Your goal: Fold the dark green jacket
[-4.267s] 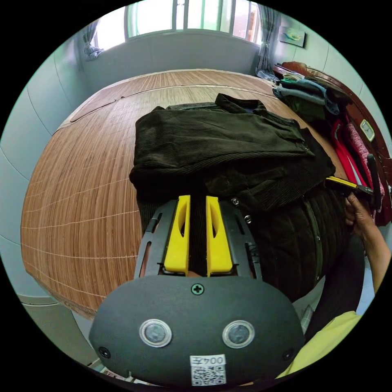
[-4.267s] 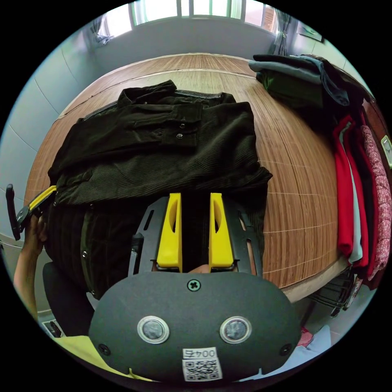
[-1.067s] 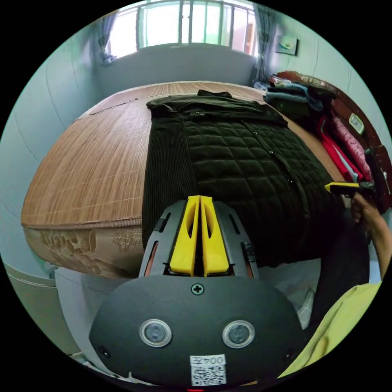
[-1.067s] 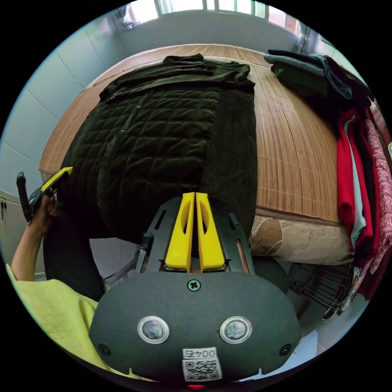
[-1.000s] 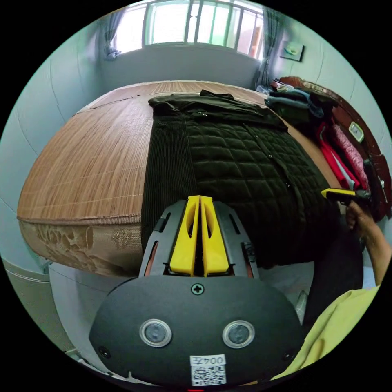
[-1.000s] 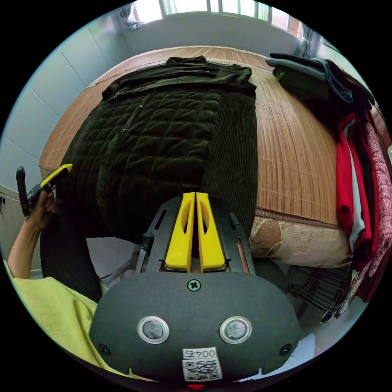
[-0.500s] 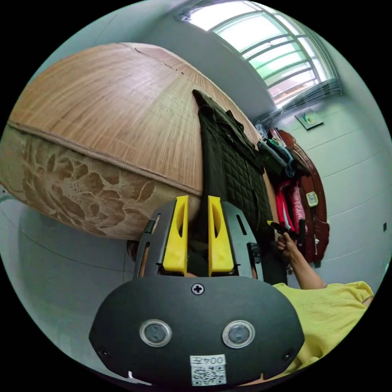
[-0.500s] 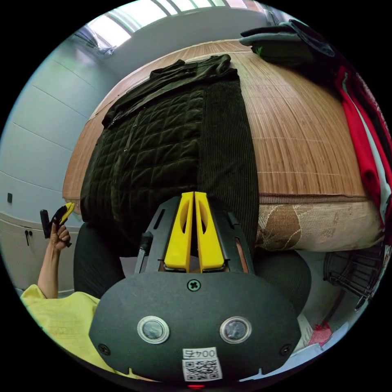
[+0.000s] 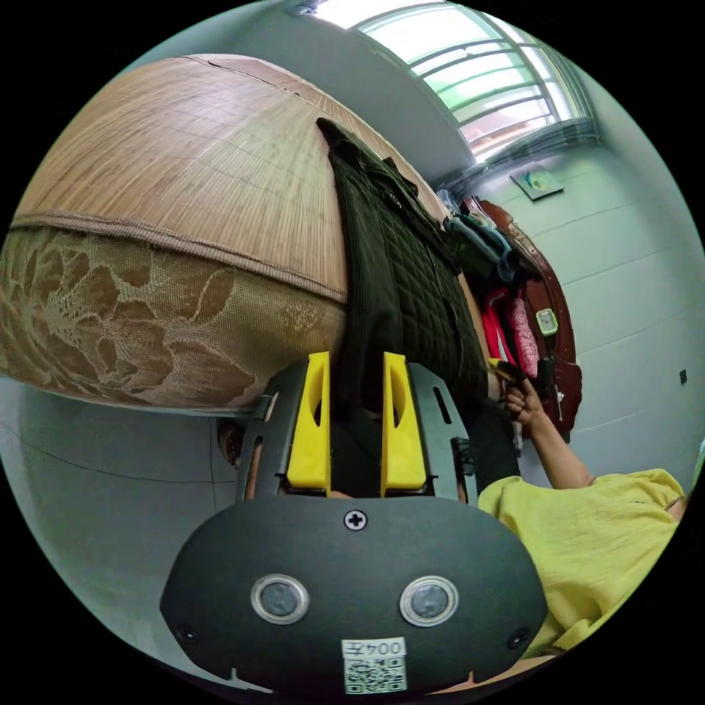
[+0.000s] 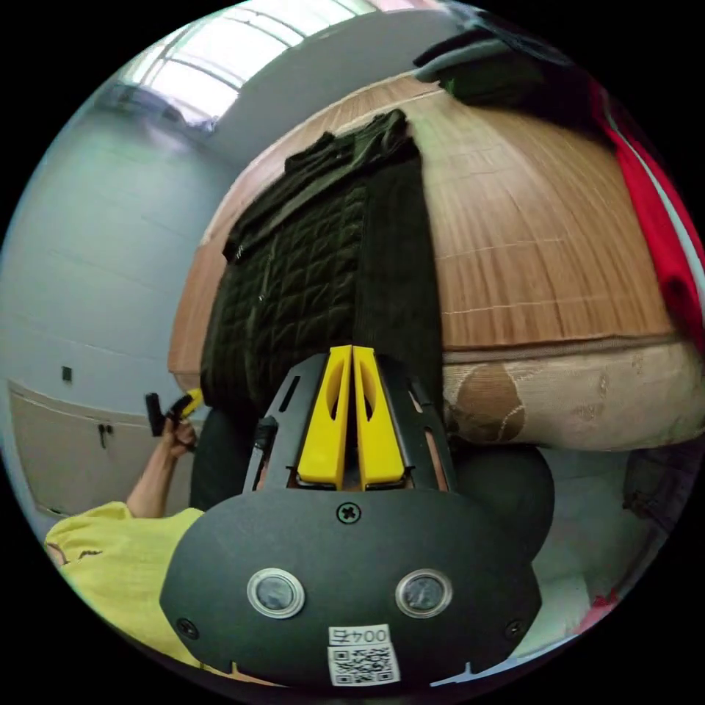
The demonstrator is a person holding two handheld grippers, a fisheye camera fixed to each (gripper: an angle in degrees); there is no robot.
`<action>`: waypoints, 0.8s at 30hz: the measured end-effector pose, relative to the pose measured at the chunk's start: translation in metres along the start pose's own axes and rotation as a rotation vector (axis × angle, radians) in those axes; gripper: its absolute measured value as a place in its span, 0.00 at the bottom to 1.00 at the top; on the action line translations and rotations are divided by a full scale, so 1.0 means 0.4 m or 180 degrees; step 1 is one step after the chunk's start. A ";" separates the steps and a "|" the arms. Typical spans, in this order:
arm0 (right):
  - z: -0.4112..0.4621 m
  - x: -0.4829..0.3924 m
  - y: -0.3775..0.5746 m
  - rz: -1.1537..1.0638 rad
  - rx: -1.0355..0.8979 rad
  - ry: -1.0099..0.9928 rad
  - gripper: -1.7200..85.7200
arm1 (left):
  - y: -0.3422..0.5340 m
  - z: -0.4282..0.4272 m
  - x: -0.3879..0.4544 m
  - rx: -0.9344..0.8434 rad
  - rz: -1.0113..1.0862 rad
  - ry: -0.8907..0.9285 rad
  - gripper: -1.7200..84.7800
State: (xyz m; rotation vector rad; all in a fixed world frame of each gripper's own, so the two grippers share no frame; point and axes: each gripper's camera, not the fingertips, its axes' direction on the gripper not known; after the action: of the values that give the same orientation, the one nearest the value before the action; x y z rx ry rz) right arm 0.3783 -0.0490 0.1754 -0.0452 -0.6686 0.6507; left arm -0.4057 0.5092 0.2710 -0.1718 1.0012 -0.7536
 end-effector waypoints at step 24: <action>-0.167 0.248 -0.027 0.0258 -0.0768 -0.0576 0.10 | 0.045 0.012 -0.110 -0.0146 -0.0136 0.0422 0.10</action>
State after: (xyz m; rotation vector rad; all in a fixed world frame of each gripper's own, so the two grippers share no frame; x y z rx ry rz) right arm 0.4825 0.0103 0.1809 -0.2403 -0.9215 0.6541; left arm -0.4066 0.5497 0.2961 -0.1851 1.1444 -0.7892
